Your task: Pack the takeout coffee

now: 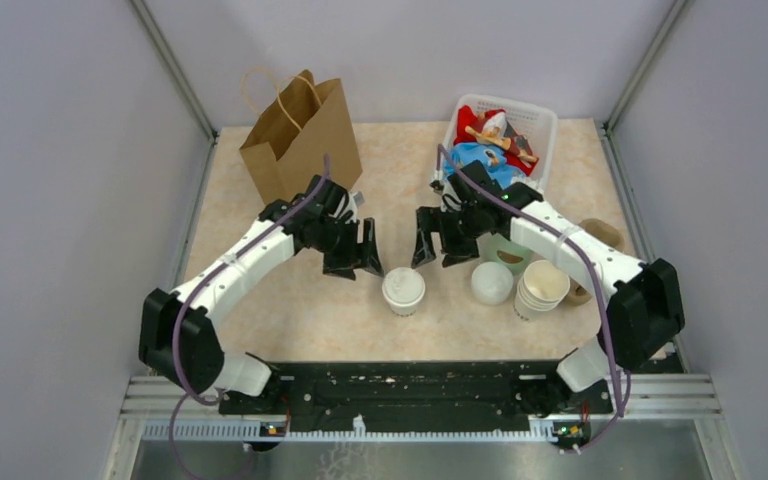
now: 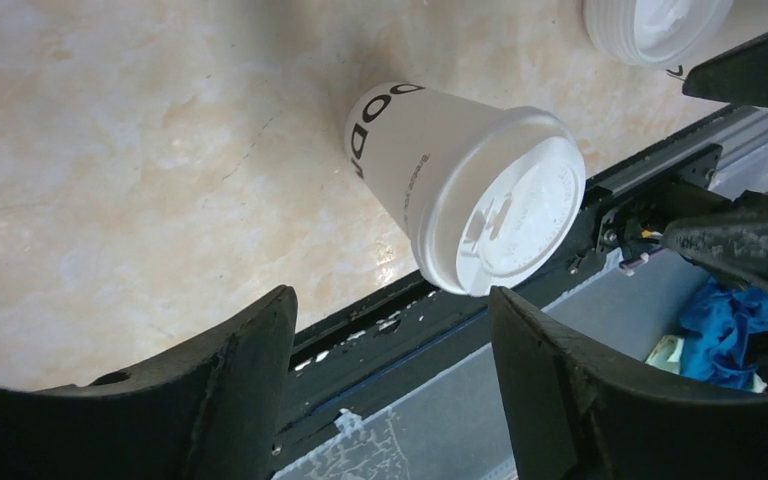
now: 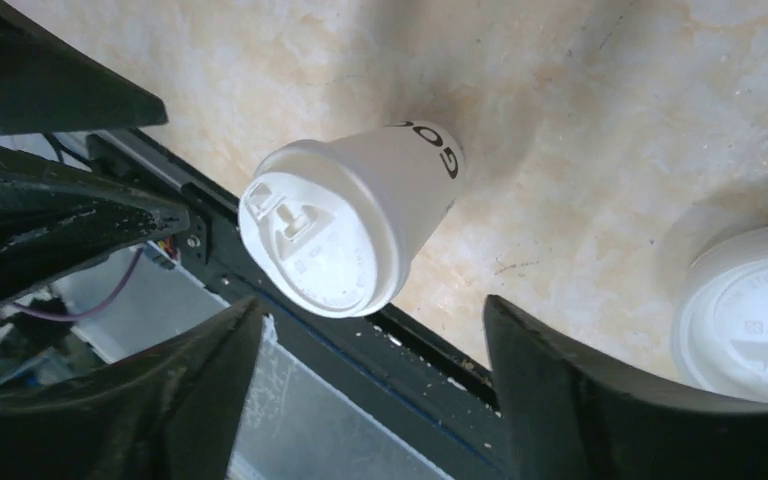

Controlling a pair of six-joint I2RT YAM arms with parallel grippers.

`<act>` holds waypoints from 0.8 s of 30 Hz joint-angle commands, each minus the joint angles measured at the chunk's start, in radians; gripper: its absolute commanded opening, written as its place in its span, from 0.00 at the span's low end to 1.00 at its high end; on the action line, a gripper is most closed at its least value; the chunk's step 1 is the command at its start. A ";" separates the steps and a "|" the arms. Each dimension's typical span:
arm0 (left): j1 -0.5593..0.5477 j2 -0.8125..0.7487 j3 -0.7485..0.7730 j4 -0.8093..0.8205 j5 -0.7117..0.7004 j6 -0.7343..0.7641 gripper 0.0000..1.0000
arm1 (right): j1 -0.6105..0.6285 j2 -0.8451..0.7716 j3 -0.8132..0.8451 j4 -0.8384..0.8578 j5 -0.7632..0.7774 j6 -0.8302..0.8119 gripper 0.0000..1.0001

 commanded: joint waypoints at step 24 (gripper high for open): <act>0.001 -0.497 -0.096 -0.122 -0.359 -0.049 0.92 | 0.414 0.349 0.525 -0.435 0.512 -0.140 0.95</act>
